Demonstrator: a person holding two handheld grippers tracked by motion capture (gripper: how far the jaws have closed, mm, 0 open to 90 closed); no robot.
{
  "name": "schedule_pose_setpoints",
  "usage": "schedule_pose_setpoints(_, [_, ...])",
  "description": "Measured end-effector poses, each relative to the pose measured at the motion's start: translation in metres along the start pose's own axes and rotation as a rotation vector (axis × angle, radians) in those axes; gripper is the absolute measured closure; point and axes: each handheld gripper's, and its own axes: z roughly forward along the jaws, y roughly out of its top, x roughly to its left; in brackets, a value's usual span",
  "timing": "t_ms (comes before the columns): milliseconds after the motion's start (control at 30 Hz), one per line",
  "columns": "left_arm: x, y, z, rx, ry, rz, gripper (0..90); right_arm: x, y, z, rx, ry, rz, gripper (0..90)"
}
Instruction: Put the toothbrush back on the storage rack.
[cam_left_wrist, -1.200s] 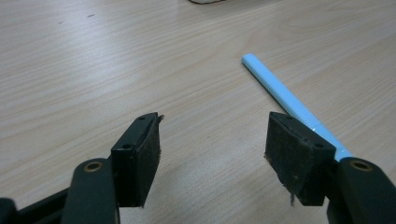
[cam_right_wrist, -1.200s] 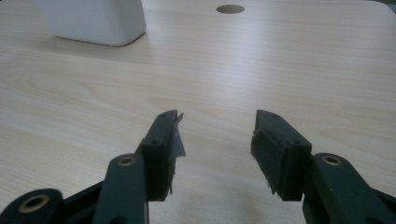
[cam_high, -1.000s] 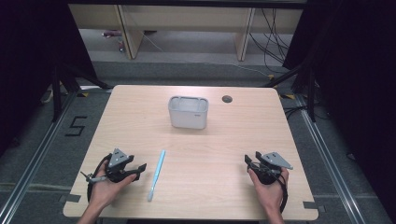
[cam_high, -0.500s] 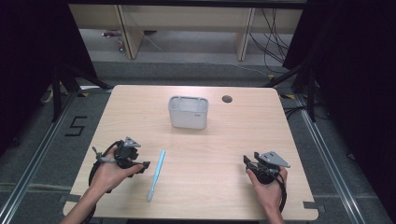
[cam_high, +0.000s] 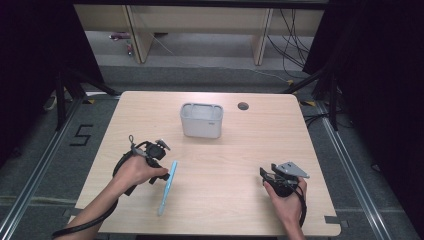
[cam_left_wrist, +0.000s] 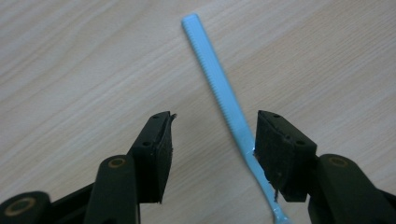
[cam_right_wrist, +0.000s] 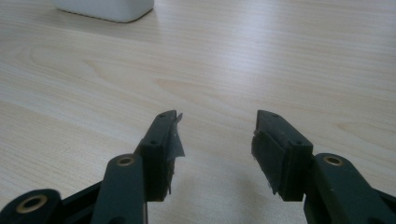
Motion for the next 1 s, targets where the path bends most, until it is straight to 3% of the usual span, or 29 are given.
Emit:
schedule_pose_setpoints(100, [-0.004, 0.004, 0.004, 0.022, -0.002, 0.007, 46.4, 0.001, 0.000, 0.000, 0.000, -0.016, -0.020, 50.3])
schedule_pose_setpoints(133, [-0.005, 0.005, 0.006, 0.029, -0.001, 0.004, 46.7, 0.001, 0.001, 0.000, 0.001, -0.018, -0.016, 50.3])
schedule_pose_setpoints(167, [-0.006, 0.006, 0.008, 0.031, 0.002, 0.004, 47.2, 0.005, 0.001, -0.001, 0.030, -0.009, 0.024, 50.3])
schedule_pose_setpoints(300, [-0.011, 0.009, 0.014, 0.056, 0.000, 0.017, 47.8, 0.005, 0.000, -0.001, 0.033, -0.006, 0.027, 50.3])
schedule_pose_setpoints(333, [-0.013, 0.010, 0.016, 0.052, -0.001, 0.022, 47.8, 0.004, 0.000, -0.001, 0.033, -0.014, 0.020, 50.3])
schedule_pose_setpoints(367, [-0.014, 0.010, 0.016, 0.054, 0.001, 0.023, 47.9, 0.001, 0.000, 0.001, 0.021, -0.011, -0.021, 50.3])
schedule_pose_setpoints(467, [-0.019, 0.010, 0.021, 0.051, 0.003, 0.022, 48.6, 0.003, 0.000, 0.001, 0.022, 0.003, -0.011, 50.3])
schedule_pose_setpoints(500, [-0.019, 0.011, 0.022, 0.062, 0.006, 0.040, 48.8, 0.003, 0.000, 0.001, 0.018, -0.001, -0.014, 50.3])
schedule_pose_setpoints(533, [-0.020, 0.010, 0.024, 0.041, 0.007, 0.026, 49.0, 0.003, 0.000, 0.001, 0.018, -0.001, -0.014, 50.3])
schedule_pose_setpoints(600, [-0.023, 0.010, 0.025, 0.056, 0.006, 0.014, 49.6, 0.003, 0.000, 0.001, 0.015, -0.005, -0.023, 50.2])
schedule_pose_setpoints(633, [-0.021, 0.011, 0.024, 0.084, 0.013, 0.055, 49.6, 0.003, 0.000, 0.001, 0.015, -0.005, -0.023, 50.2])
schedule_pose_setpoints(700, [-0.023, 0.009, 0.027, 0.058, 0.012, 0.047, 50.1, 0.003, 0.000, 0.001, 0.016, -0.005, -0.023, 50.2])
schedule_pose_setpoints(767, [-0.025, 0.008, 0.028, 0.065, 0.007, 0.028, 50.3, 0.003, 0.000, 0.001, 0.016, -0.004, -0.022, 50.2])
schedule_pose_setpoints(833, [-0.023, 0.008, 0.029, 0.069, 0.018, 0.059, 50.8, 0.003, 0.000, 0.001, 0.017, -0.004, -0.022, 50.2])
schedule_pose_setpoints(867, [-0.024, 0.007, 0.030, 0.062, 0.013, 0.035, 50.8, 0.003, 0.000, 0.001, 0.017, -0.004, -0.022, 50.2])
schedule_pose_setpoints(1000, [-0.023, 0.007, 0.029, 0.076, 0.022, 0.062, 51.5, 0.002, 0.000, 0.001, 0.010, -0.016, -0.038, 50.1])
